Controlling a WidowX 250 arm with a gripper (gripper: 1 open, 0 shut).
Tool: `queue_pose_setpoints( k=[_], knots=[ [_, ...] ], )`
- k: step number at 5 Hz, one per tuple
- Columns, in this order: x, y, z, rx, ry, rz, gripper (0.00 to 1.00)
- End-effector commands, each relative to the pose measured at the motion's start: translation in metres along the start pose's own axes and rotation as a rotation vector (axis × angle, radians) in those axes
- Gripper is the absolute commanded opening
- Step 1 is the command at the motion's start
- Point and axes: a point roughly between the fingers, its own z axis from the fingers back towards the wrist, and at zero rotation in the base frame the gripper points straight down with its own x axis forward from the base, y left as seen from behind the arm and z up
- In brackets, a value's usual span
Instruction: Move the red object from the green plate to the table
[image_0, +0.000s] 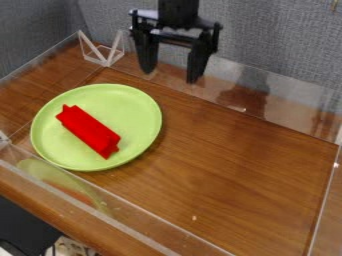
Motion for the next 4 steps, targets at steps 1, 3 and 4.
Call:
queue_pose_setpoints(
  k=[1,3,4],
  knots=[
    [0.001,0.008,0.006,0.004,-0.051,-0.066,1.00],
    [0.003,0.010,-0.006,0.014,-0.020,-0.071,1.00],
    [0.009,0.004,0.000,0.007,-0.028,-0.056,1.00]
  ],
)
